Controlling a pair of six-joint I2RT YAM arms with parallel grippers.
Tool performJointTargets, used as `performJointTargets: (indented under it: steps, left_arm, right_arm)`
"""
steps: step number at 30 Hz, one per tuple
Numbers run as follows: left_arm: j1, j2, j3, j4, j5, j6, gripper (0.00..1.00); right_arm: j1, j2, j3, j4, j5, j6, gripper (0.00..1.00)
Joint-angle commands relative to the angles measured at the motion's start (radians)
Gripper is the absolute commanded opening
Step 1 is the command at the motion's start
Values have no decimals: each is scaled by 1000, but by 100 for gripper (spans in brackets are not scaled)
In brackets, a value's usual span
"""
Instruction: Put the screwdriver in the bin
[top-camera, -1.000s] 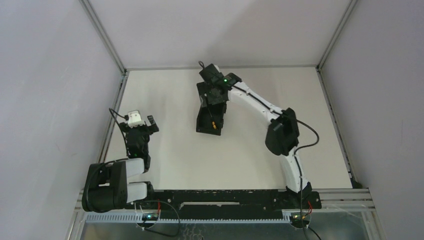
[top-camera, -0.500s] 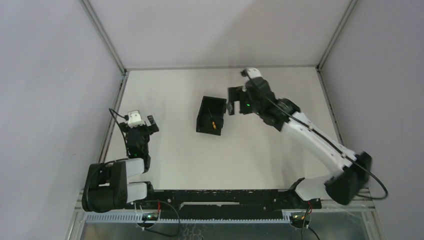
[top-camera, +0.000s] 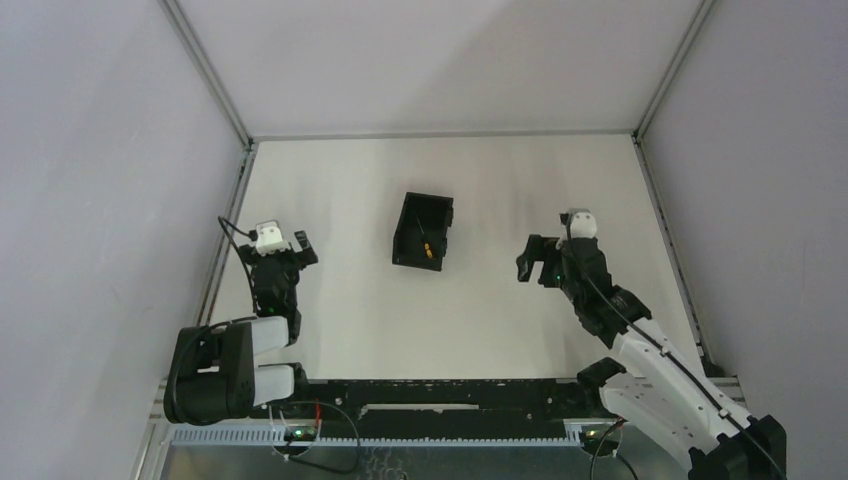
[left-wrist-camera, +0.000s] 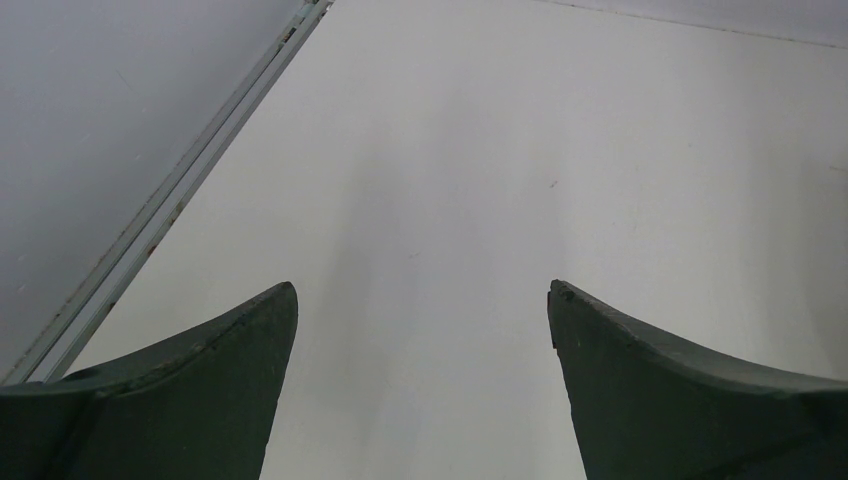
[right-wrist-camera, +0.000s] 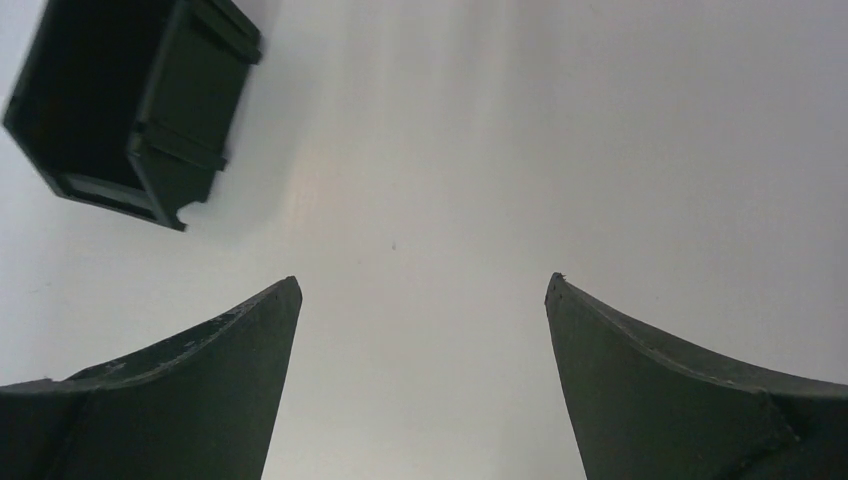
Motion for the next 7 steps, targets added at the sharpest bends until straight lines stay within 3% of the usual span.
performJointTargets:
  steps: [1, 7]
  left_arm:
    - [-5, 0, 44, 39, -4, 18, 100]
    - [-5, 0, 44, 39, -5, 18, 100]
  right_arm:
    - [-19, -77, -88, 120, 19, 30, 100]
    - [-30, -118, -162, 175, 1, 39, 100]
